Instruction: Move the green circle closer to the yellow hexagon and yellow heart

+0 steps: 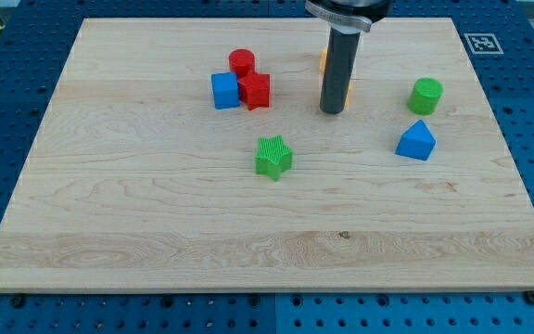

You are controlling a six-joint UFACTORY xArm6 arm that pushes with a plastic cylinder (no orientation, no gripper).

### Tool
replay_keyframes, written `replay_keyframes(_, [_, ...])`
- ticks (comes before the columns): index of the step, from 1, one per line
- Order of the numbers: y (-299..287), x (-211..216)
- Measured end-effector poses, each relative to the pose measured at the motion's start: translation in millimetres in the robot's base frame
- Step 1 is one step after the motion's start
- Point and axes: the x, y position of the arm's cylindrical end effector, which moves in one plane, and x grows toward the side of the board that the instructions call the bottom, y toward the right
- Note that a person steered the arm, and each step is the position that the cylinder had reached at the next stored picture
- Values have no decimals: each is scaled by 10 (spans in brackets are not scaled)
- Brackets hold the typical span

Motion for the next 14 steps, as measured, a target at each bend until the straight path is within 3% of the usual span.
replay_keyframes(3, [201, -513])
replay_keyframes(5, [464, -13])
replay_keyframes(9, [1814, 186])
replay_keyframes(14, [862, -857])
